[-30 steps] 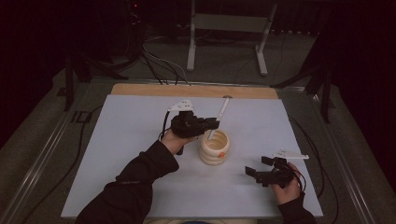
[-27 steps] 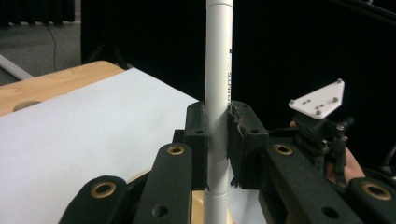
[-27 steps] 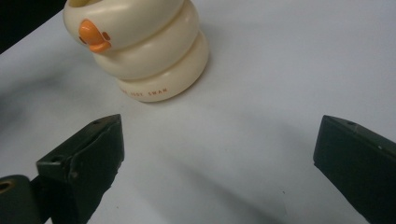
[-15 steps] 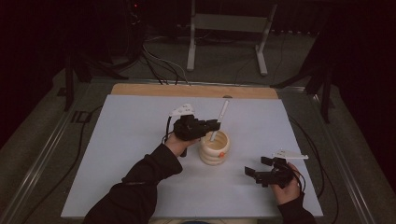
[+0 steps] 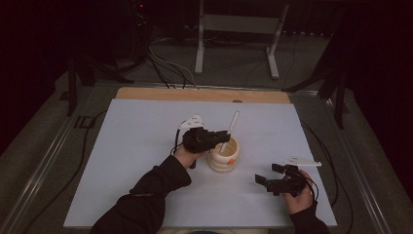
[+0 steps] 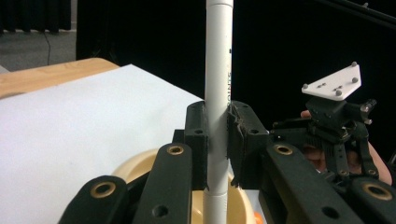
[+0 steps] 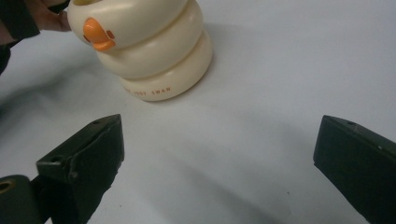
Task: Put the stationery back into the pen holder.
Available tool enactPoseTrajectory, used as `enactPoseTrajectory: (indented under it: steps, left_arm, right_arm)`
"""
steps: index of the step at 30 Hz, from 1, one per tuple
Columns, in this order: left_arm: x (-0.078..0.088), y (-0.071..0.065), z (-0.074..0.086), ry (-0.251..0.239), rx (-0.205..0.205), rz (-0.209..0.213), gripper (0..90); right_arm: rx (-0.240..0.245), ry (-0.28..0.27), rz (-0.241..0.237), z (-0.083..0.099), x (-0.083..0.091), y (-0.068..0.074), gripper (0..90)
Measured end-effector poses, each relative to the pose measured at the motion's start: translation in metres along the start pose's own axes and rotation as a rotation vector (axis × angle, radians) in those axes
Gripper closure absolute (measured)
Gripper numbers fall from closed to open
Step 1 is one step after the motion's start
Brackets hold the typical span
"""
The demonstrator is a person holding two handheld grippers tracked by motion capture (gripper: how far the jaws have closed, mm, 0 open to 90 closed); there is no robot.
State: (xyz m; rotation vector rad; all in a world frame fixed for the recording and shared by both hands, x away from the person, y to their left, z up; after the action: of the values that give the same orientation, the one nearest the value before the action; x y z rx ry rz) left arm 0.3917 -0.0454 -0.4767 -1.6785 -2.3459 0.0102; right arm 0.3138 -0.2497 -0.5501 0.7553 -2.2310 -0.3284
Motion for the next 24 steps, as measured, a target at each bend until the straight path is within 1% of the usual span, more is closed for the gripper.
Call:
enactPoseTrajectory:
  steps: [3, 6, 8, 10, 11, 12, 15, 16, 18, 19, 21, 22, 24]
  left_arm:
    - [-0.001, -0.001, 0.005, 0.001, -0.002, -0.004, 79.3]
    - [-0.001, -0.001, 0.009, 0.008, -0.019, -0.011, 79.2]
    - [-0.001, -0.001, 0.011, 0.01, -0.021, -0.022, 79.1]
    - [0.0, -0.001, 0.012, 0.012, -0.032, -0.036, 79.1]
    - [0.0, -0.001, 0.013, 0.015, -0.031, -0.039, 79.1]
    - [0.001, -0.001, 0.014, 0.019, -0.038, -0.038, 79.0]
    - [0.001, -0.003, 0.017, 0.042, -0.053, -0.056, 79.0]
    - [0.001, -0.003, 0.018, 0.057, -0.054, -0.072, 79.0]
    - [0.0, -0.003, 0.019, 0.074, -0.064, -0.085, 78.9]
    - [-0.001, -0.003, 0.02, 0.085, -0.067, -0.099, 78.9]
    - [-0.001, -0.003, 0.02, 0.09, -0.067, -0.108, 78.8]
    - [-0.001, -0.002, 0.019, 0.091, -0.066, -0.121, 77.6]
    - [0.0, 0.0, 0.017, 0.084, -0.06, -0.135, 76.1]
  right_arm:
    - [-0.001, -0.004, -0.002, -0.001, 0.001, 0.0, 1.6]
    - [-0.001, -0.007, -0.004, -0.001, 0.002, 0.0, 1.6]
    - [-0.003, -0.008, -0.005, -0.001, 0.002, 0.0, 1.6]
    - [-0.002, -0.008, -0.006, -0.001, 0.002, 0.0, 1.6]
    - [-0.003, -0.009, -0.006, -0.001, 0.002, 0.0, 1.6]
    - [-0.002, -0.009, -0.006, -0.001, 0.002, 0.0, 1.6]
    - [-0.002, -0.008, -0.006, -0.001, 0.002, 0.0, 1.6]
    - [-0.002, -0.008, -0.006, -0.001, 0.002, 0.0, 1.6]
    - [-0.002, -0.008, -0.007, -0.001, 0.002, 0.0, 1.6]
    - [-0.002, -0.008, -0.007, -0.001, 0.002, 0.0, 1.6]
    - [-0.001, -0.008, -0.007, -0.001, 0.002, 0.0, 1.6]
    - [0.0, -0.007, -0.006, -0.001, 0.002, 0.0, 1.6]
    - [-0.002, -0.008, -0.008, -0.001, 0.002, 0.0, 1.6]
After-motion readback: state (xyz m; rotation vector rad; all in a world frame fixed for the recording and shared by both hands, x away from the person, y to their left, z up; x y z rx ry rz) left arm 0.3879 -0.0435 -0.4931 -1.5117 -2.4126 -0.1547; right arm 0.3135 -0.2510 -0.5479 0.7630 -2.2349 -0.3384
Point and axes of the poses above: each handheld gripper's, and its own axes: x roughly backward along the jaws, z roughly out of its underside, y roughly to its left, the point moved 8 cm from there along -x, roughly forward along the jaws, and after that the axes turned 10 degrees about -x, right-handed, at the moved point
